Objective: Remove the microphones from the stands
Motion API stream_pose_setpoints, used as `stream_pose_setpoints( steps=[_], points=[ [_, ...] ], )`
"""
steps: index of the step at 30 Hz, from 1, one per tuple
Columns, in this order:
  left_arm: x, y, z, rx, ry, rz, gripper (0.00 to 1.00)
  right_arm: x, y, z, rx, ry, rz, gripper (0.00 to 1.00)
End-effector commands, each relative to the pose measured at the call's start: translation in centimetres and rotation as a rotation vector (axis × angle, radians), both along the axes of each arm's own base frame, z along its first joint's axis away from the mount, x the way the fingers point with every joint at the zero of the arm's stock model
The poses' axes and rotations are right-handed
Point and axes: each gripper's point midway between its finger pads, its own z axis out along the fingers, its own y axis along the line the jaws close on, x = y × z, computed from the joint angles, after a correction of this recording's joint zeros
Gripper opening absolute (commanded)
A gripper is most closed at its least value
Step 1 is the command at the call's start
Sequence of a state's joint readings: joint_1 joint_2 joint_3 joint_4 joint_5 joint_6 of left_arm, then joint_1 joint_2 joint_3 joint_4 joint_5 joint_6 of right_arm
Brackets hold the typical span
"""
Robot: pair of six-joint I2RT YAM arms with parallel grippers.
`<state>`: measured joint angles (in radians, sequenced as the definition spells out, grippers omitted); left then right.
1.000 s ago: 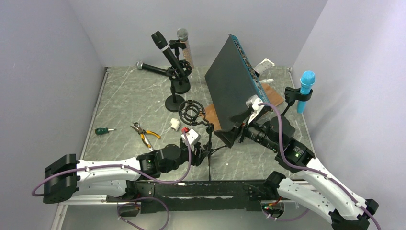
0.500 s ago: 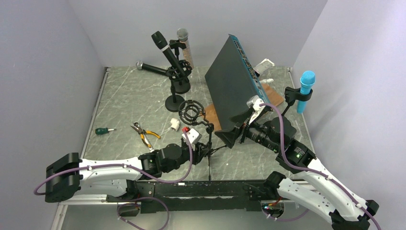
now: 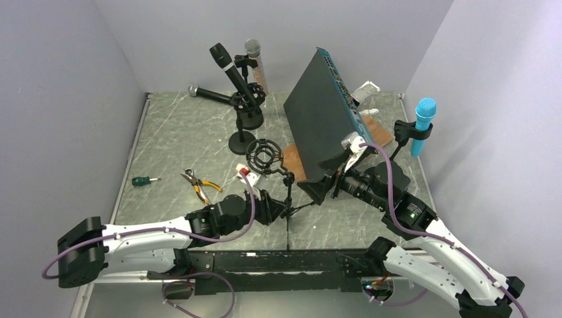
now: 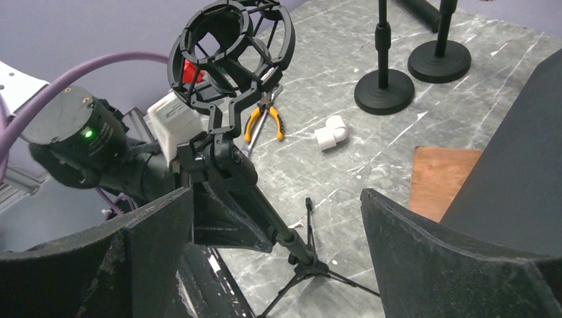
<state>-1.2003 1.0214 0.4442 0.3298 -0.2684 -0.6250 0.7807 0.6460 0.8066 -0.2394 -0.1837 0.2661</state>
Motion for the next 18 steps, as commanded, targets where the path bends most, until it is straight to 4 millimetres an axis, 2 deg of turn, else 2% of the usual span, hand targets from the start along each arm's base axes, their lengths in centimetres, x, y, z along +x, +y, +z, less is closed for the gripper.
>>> stream_pose_setpoints(
  steps=[1,6,10,16,18],
  points=[
    [-0.2,0.5,0.7,-0.223,0.242,0.020,0.00,-0.2,0.1,1.2,0.034,-0.021,0.002,0.99],
    [-0.1,0.8,1.0,-0.501,0.497,0.019,0.00,-0.2,0.0,1.1,0.038,-0.014,0.002,0.99],
    [0.2,1.0,2.3,-0.718,0.632,0.022,0.00,-0.3,0.0,1.1,0.041,-0.012,0.002,0.99],
    [0.0,2.4,2.8,-0.980,0.861,0.034,0.00,-0.4,-0.4,1.3,0.044,-0.019,-0.006,0.99],
    [0.5,3.0,2.9,-1.041,0.886,0.056,0.00,-0.5,-0.4,1.2,0.045,-0.018,-0.005,0.99]
  ],
)
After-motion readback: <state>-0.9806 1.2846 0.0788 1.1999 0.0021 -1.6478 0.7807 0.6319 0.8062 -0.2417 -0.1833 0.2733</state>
